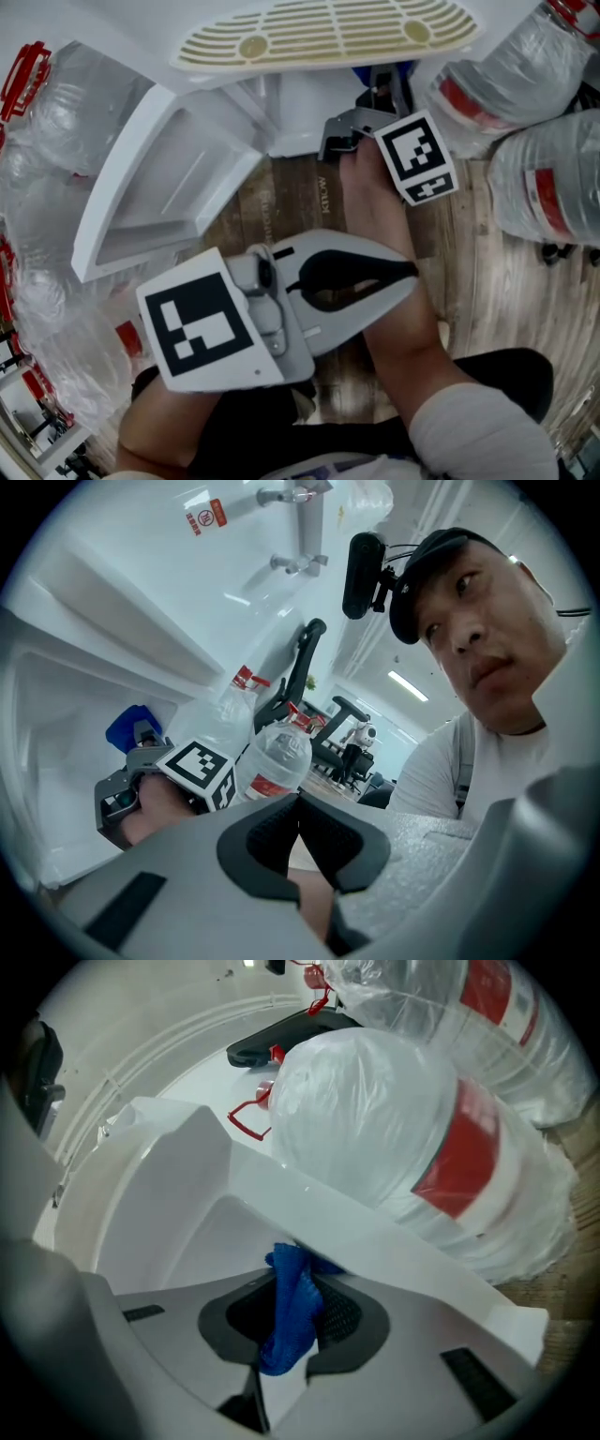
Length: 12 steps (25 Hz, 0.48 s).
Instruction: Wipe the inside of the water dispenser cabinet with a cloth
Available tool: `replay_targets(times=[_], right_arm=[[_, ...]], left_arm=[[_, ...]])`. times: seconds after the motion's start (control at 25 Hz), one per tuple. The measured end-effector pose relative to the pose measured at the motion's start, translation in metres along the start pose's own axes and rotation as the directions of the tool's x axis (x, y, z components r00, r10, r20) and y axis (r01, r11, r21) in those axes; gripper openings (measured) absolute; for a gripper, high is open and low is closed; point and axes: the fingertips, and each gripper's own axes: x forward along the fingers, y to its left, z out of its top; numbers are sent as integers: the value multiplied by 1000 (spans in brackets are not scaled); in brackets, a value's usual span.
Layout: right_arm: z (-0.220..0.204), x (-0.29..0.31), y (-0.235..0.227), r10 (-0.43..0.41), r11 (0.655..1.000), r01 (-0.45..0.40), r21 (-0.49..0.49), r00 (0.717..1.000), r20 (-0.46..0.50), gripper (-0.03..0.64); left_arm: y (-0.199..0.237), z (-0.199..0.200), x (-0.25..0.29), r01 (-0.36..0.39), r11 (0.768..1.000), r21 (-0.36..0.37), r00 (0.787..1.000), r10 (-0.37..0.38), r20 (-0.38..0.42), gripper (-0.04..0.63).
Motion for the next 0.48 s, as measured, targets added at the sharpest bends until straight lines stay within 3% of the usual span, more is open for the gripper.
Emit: replay_targets(times=[0.28,0.48], right_arm=[[8,-24,8,35,998,-38,49,998,52,69],[-20,-9,11,81,988,-81,128,997,8,69]], left_arm=[[-1,-3,1,1,1000,1,1000,-1,-9,3],[1,-3,5,-3,1000,5,1000,3,-20,2]])
